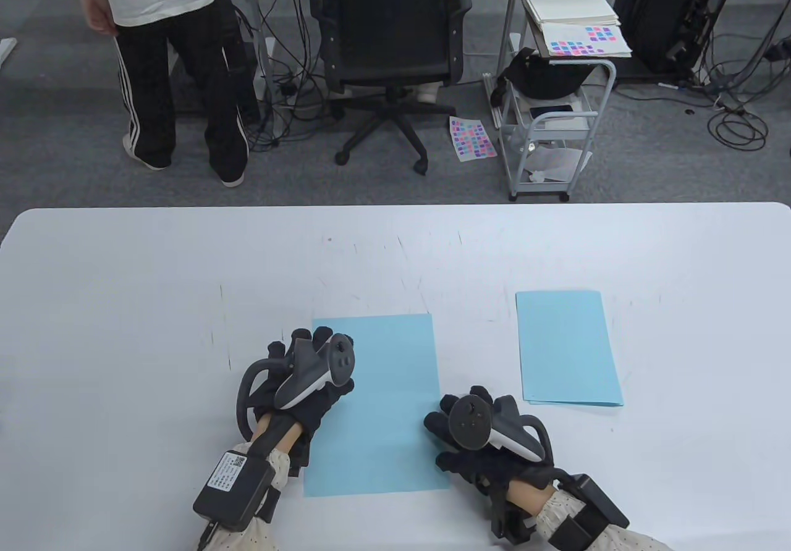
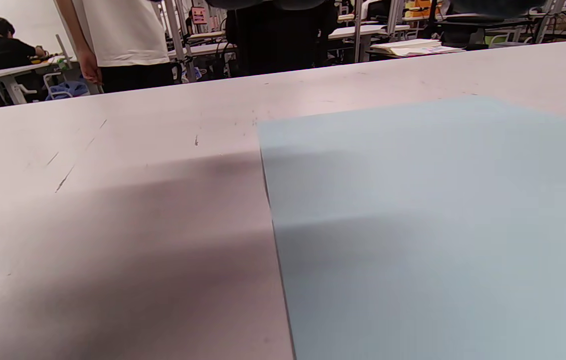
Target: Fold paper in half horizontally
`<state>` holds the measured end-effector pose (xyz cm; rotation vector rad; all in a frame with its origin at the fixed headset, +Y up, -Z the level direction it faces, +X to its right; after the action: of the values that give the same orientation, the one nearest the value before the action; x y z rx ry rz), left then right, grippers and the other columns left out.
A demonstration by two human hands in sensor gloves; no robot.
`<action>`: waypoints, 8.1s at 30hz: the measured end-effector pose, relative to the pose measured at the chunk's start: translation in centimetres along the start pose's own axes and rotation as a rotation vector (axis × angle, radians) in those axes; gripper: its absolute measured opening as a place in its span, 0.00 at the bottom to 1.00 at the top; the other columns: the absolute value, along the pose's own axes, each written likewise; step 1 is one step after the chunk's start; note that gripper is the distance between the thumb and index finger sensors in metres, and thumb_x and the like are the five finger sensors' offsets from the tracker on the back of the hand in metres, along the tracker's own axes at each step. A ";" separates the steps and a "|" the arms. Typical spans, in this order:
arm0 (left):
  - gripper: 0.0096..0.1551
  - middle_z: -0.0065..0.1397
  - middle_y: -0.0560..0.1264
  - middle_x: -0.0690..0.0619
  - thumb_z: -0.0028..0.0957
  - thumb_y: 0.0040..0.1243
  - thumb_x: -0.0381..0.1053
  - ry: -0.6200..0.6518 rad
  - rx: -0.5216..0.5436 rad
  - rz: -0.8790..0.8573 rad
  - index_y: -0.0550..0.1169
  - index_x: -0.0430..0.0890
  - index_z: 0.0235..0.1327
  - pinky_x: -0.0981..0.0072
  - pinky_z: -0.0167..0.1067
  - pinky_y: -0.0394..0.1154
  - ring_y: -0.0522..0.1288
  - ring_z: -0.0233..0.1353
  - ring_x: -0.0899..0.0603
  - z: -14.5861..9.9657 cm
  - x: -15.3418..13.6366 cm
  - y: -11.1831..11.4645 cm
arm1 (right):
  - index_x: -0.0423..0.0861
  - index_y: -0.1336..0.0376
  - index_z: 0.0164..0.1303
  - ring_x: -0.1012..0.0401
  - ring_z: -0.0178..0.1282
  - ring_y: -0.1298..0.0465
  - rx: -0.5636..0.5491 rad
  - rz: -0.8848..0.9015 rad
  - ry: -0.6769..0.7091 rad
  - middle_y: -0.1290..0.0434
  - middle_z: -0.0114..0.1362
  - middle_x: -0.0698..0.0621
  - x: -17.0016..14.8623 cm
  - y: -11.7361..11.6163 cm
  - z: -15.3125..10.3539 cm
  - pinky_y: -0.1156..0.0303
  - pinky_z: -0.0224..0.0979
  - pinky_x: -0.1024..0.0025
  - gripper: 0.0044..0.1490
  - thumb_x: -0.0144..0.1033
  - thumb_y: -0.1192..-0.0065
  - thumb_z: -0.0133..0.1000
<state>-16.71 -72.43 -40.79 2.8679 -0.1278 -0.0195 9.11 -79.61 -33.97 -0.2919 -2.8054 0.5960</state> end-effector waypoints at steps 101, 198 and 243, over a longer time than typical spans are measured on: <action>0.22 0.79 0.70 0.73 0.43 0.62 0.57 0.110 -0.138 -0.187 0.79 0.73 0.53 0.45 0.84 0.57 0.60 0.87 0.50 -2.7 -4.2 4.5 | 0.73 0.57 0.75 0.47 0.83 0.77 0.103 0.094 -0.102 0.71 0.87 0.60 -0.6 -0.8 0.7 0.74 0.78 0.35 0.42 0.49 0.44 0.53; 0.45 0.85 0.47 0.71 0.38 0.56 0.66 0.190 -0.230 0.052 0.53 0.76 0.71 0.43 0.85 0.50 0.45 0.88 0.49 -5.1 -0.7 8.7 | 0.61 0.51 0.79 0.51 0.86 0.69 0.019 -0.076 0.044 0.57 0.88 0.61 10.1 0.4 5.7 0.71 0.79 0.35 0.40 0.47 0.44 0.55; 0.44 0.83 0.44 0.75 0.37 0.55 0.67 0.167 -0.261 0.041 0.51 0.80 0.68 0.45 0.85 0.52 0.45 0.88 0.50 -4.8 -1.2 8.9 | 0.66 0.54 0.77 0.50 0.86 0.67 0.043 -0.108 -0.112 0.57 0.87 0.66 4.2 1.3 4.5 0.72 0.80 0.36 0.41 0.47 0.44 0.55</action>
<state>-18.53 -79.57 -33.74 2.5923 -0.1390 0.1967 3.97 -79.08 -37.62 -0.1012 -2.8883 0.6663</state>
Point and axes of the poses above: the tracker on the back of each hand, its own x axis roughly to the thumb side, its own z axis roughly from the wrist to the fingertips, y = z × x, the point moved 4 cm from there along z, roughly from the wrist to the fingertips
